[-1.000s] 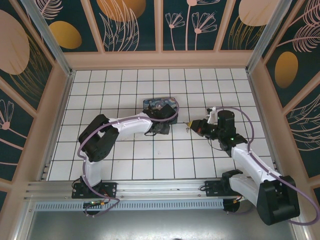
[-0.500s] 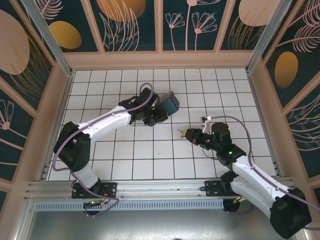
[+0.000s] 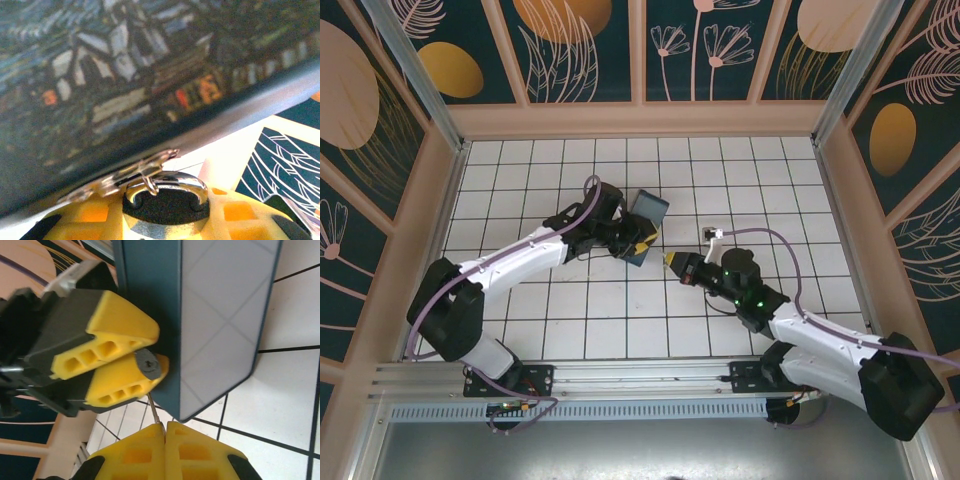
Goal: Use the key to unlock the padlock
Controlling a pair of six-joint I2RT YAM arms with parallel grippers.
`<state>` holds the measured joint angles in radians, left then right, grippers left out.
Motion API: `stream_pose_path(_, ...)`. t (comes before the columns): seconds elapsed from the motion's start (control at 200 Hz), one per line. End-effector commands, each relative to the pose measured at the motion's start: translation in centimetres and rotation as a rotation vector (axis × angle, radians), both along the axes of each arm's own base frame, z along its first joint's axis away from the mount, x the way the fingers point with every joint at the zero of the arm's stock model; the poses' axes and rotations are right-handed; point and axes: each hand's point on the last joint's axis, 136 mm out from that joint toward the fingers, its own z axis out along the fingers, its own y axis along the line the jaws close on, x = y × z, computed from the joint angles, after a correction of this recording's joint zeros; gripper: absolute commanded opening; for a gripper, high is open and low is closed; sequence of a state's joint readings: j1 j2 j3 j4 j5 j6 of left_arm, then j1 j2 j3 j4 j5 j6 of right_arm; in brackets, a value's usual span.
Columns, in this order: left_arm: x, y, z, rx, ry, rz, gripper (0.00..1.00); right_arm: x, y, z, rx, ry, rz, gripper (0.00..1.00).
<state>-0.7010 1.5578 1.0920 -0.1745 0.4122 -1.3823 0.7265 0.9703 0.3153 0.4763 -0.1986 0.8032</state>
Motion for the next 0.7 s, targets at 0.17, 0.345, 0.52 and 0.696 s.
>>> stream_pose_path(0.17, 0.6, -0.3, 3.8, -0.117, -0.064, 0.016, 0.25, 1.3, 0.7, 3.8, 0.025, -0.174, -0.003, 0.0)
stream_pose_path(0.345, 0.8, 0.2, 3.6, -0.106, -0.064, 0.03, 0.25, 1.6, 0.5, 4.1, 0.028, -0.18, -0.018, 0.0)
stream_pose_path(0.52, 0.7, 0.2, 3.4, -0.119, -0.06, 0.032, 0.25, 2.1, 1.0, 4.3, 0.035, -0.183, -0.013, 0.0)
stream_pose_path(0.696, 0.7, 0.6, 2.9, -0.134, -0.048, 0.053, 0.24, 2.7, 1.4, 4.0, 0.011, -0.17, -0.02, 0.0)
